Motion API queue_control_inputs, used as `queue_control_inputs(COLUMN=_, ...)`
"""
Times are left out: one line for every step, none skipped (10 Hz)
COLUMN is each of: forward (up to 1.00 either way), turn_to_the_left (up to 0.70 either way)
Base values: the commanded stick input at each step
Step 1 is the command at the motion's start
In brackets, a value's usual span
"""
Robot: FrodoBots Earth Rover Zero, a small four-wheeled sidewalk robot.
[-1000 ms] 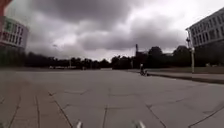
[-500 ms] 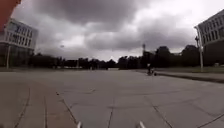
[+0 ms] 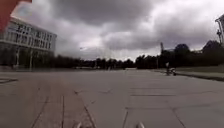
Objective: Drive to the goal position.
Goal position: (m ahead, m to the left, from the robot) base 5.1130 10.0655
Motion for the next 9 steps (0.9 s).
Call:
queue_control_inputs(forward=0.0, turn_to_the_left=0.5)
queue_control_inputs(forward=0.0, turn_to_the_left=0.5)
queue_control_inputs(forward=0.0, turn_to_the_left=0.5)
queue_control_inputs(forward=0.0, turn_to_the_left=0.5)
queue_control_inputs(forward=0.0, turn_to_the_left=0.5)
queue_control_inputs(forward=0.0, turn_to_the_left=0.5)
queue_control_inputs(forward=0.0, turn_to_the_left=0.5)
queue_control_inputs(forward=0.0, turn_to_the_left=0.5)
queue_control_inputs(forward=0.0, turn_to_the_left=0.5)
